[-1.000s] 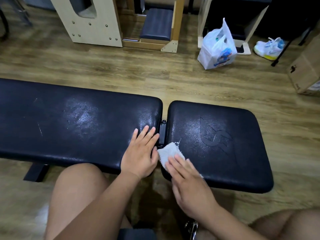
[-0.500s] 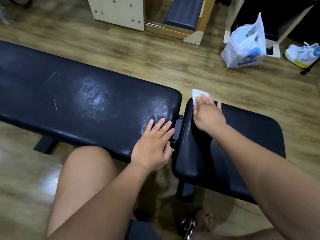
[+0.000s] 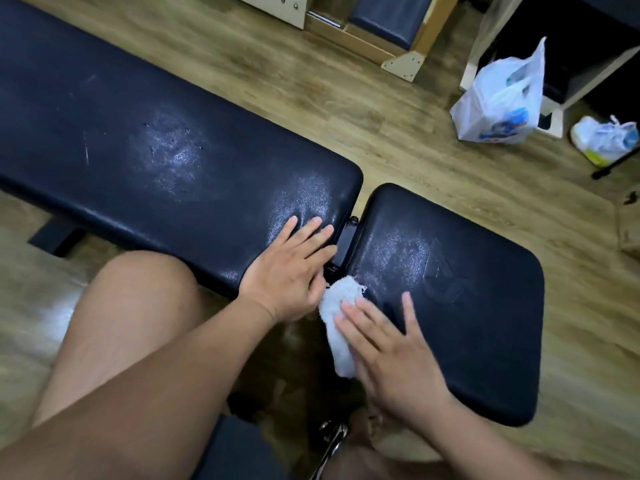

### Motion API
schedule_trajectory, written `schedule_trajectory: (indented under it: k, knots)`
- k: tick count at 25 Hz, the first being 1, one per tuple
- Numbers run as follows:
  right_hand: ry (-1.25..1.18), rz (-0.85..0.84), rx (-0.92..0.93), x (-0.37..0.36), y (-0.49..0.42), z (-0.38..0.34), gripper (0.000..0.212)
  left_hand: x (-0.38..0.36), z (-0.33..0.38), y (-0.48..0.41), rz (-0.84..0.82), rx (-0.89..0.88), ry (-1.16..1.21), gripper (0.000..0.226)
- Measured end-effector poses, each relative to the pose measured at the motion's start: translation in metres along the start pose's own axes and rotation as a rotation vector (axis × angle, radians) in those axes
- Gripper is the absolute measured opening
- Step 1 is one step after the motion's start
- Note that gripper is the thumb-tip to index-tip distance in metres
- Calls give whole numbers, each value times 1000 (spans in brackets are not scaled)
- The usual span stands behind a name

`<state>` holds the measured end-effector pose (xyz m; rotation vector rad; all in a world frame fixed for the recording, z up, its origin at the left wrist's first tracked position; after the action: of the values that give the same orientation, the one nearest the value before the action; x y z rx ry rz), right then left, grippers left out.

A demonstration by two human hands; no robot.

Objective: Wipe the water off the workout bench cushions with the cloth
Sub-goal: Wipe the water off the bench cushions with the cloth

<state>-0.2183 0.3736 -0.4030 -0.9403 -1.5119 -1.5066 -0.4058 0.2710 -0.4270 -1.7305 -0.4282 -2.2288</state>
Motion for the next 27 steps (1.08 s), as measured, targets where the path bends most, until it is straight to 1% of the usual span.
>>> schedule_trajectory:
  k: [2,5,6,8,10,12,15,16,17,19,21,22,25,27]
  knots:
    - [-14,-7,-156,15,-25,28,54,1,-2,-1,-14,9,-2,50]
    - [-159,-18,-481,37,-73,80,52,2,0,2,-65,41,10,53]
    - [-187,-23,-539,42,-84,97,52,2,1,1,-83,34,10,54]
    - [-207,-20,-559,47,-91,118,51,2,-1,3,-87,40,31,53]
    - [-209,-43,-568,38,-72,132,49,3,-3,3,-78,36,40,51]
    - [-205,-95,-629,17,-33,155,47,3,-2,2,-67,33,39,49]
    - [-346,-120,-845,-15,44,208,47,3,-2,1,-73,43,27,49]
    - [-395,-116,-901,-20,65,212,48,3,-2,1,-71,40,21,50]
    - [-438,-109,-926,-26,78,209,50,3,-3,0,-68,38,18,50]
    - [-528,0,-947,-37,90,178,51,2,-3,-1,-64,31,25,50]
    - [-562,141,-919,-44,89,129,58,2,-1,0,-58,31,21,52]
    - [-565,172,-895,-40,85,100,63,3,0,0,-56,27,16,53]
    - [-550,161,-779,-23,49,23,68,5,-1,1,-51,35,34,55]
    - [-476,127,-623,-4,17,-21,62,6,2,1,-40,30,47,56]
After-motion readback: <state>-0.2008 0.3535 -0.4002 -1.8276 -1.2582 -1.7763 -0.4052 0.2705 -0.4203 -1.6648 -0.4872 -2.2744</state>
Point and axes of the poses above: each hand's wrist, its own y-axis away from the middle knuckle, its own x-axis out of the back of the hand, z = x × y, the point moved 1 cm from there along -y, towards the middle knuckle, and after that the axes turned 15 degrees about -z, right-handed, at the moved point
